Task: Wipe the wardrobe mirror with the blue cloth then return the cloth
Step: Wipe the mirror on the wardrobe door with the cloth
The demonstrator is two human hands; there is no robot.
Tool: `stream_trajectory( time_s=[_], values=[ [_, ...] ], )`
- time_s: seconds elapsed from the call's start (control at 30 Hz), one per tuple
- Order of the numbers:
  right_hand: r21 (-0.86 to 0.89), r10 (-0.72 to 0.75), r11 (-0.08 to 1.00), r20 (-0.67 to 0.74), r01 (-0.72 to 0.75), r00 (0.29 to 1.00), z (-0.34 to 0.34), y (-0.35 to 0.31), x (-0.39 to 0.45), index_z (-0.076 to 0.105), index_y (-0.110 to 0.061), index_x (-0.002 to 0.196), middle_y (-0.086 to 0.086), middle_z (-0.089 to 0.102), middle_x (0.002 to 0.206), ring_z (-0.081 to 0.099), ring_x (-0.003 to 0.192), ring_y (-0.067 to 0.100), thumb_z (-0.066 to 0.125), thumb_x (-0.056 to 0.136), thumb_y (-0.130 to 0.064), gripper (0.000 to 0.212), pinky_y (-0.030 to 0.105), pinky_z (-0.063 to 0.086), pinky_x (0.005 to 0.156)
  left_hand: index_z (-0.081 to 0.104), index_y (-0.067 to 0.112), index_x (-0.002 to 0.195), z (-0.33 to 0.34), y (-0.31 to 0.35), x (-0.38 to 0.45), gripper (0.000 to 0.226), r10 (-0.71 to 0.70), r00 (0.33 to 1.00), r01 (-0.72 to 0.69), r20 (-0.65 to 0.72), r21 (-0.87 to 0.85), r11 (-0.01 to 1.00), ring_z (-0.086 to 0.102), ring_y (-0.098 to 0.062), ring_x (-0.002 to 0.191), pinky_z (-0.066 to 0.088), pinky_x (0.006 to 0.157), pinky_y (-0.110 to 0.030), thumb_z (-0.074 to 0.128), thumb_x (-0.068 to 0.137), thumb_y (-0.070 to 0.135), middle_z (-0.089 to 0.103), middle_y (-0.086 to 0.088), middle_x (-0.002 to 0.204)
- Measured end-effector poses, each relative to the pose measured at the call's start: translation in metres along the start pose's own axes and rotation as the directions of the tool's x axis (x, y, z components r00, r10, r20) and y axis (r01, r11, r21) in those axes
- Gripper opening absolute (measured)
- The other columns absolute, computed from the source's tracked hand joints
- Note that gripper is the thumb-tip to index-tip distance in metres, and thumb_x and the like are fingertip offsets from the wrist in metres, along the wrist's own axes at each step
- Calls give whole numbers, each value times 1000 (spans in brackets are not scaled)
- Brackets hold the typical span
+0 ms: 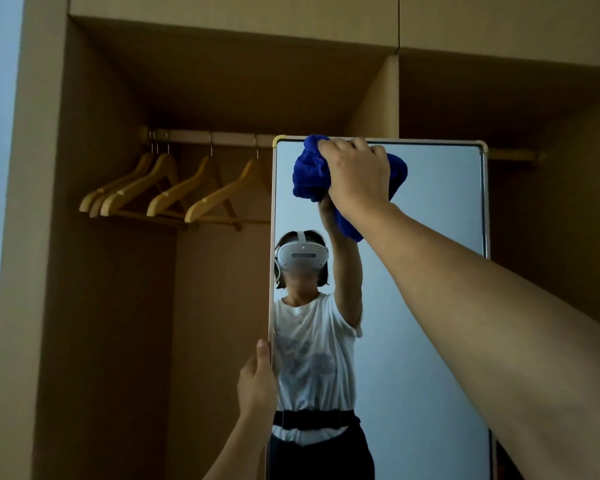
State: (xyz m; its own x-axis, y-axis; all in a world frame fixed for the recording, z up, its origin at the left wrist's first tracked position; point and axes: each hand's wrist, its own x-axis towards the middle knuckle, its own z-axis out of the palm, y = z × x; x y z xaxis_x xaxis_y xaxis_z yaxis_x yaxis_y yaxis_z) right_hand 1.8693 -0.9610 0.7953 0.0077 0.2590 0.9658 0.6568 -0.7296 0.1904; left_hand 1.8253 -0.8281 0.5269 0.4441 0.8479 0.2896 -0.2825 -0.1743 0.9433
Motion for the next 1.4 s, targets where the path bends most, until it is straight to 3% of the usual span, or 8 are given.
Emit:
stream_trajectory(
  time_s=[0.1,0.2,0.43,0.63,0.87,1.13,1.4],
  values=[
    [-2,-7,1000,0,7,1000,2,-1,1,43,-19,135,3,53,134,43,125,26,54,92,-13,45,41,33,100,62,7,95,0,-4,3,46,45,999,-45,7,46,998,58,-19,77,44,66,-28,32,99,41,63,-8,85],
    [6,12,1000,-6,-12,1000,3,1,0,45,-18,133,4,54,133,45,124,28,56,90,-12,45,43,33,98,60,11,81,0,-8,3,46,80,997,-82,22,65,995,56,-20,71,44,67,-32,31,99,42,62,-12,80],
    [17,135,991,-58,-134,989,4,17,-1,46,-17,131,6,57,128,49,119,29,50,93,-9,39,42,36,93,57,12,76,0,-10,3,46,155,988,-156,16,139,978,56,-17,65,43,60,-28,29,99,40,59,-5,70],
    [20,180,984,-77,-179,981,4,30,-5,47,-17,129,6,59,125,49,118,28,50,94,-9,36,42,37,92,57,10,73,4,-9,1,52,188,981,-174,-46,219,960,59,-22,65,46,61,-33,25,99,42,62,-10,70],
    [19,257,966,-84,-257,963,2,53,-9,47,-17,128,5,59,125,49,118,28,50,94,-10,34,42,36,92,49,22,66,8,-4,-7,45,237,964,-203,-118,241,949,52,-12,62,43,58,-27,26,100,39,55,1,65],
    [39,309,951,-100,-307,946,4,73,-12,47,-18,128,4,59,124,50,117,28,50,94,-10,35,41,36,92,51,21,69,9,-10,-2,45,247,958,-201,-144,276,940,54,-13,64,40,58,-29,25,100,40,57,0,67],
    [42,457,889,-142,-456,878,1,114,-19,51,-18,121,5,62,116,52,114,28,57,90,-10,32,44,37,91,52,19,73,10,-13,0,45,229,962,-177,-152,295,939,54,-23,70,42,66,-34,24,99,43,54,-1,69]
  ],
)
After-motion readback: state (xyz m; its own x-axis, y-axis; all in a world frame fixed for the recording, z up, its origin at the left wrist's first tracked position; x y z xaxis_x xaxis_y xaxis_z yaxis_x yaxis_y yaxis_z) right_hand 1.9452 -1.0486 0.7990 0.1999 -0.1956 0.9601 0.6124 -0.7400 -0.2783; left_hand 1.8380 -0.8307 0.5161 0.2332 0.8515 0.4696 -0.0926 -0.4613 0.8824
